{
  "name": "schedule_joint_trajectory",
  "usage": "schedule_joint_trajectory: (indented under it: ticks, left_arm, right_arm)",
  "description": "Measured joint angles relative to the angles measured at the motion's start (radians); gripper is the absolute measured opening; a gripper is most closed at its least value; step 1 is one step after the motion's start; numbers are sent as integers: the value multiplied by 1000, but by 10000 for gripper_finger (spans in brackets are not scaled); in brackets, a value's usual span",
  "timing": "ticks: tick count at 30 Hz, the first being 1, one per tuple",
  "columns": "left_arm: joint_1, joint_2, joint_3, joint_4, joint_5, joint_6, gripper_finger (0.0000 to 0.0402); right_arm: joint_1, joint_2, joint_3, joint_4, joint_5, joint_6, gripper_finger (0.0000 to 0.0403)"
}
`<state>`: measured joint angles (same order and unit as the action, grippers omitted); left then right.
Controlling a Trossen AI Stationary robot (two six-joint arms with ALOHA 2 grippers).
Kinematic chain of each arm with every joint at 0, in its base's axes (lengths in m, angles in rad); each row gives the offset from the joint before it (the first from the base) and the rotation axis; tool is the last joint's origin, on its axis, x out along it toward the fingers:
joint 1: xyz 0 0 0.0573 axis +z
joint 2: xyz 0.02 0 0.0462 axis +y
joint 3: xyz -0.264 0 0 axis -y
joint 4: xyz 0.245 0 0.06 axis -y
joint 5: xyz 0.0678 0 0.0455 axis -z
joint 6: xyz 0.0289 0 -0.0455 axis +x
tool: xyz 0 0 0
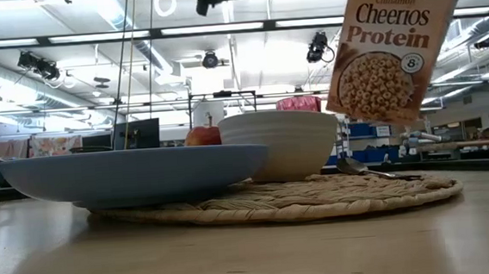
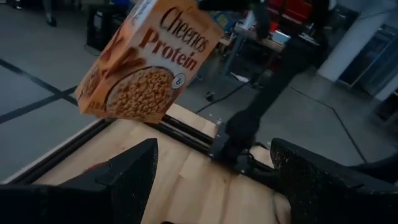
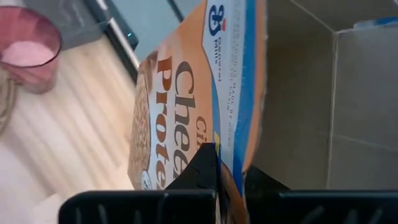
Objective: Arrange a breakfast setting
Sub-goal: Pour the cereals from the cereal box into the white bowl
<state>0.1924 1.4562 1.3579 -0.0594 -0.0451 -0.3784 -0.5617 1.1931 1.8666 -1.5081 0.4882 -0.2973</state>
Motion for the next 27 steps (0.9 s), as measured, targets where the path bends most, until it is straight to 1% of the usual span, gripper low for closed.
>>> schedule_joint_trajectory:
  ticks: [7,9,10,14,16,18,22,27]
  left_arm:
    - [47,4,0,-9,6,30,318]
    - [54,4,0,-15,6,31,318]
    - [58,4,0,-18,6,30,318]
    - [58,4,0,-52,6,30,318]
    - [58,4,0,-49,6,21,318]
    - [55,4,0,-38,6,9,318]
    - [30,4,0,1,-17,-4,318]
    - [-17,4,0,66,-52,4,318]
  right_arm:
    - [0,-1,94,7,62,-62,0]
    - [0,-2,142,-2,53,-67,0]
    - [0,-2,170,-13,30,-69,0]
    - [1,-4,271,-61,-117,-75,0]
    - [1,-11,299,-62,-197,-91,0]
    - [1,-25,313,-65,-301,-122,0]
    - [1,-51,323,-63,-432,-125,0]
    - [2,-71,323,-66,-647,-120,0]
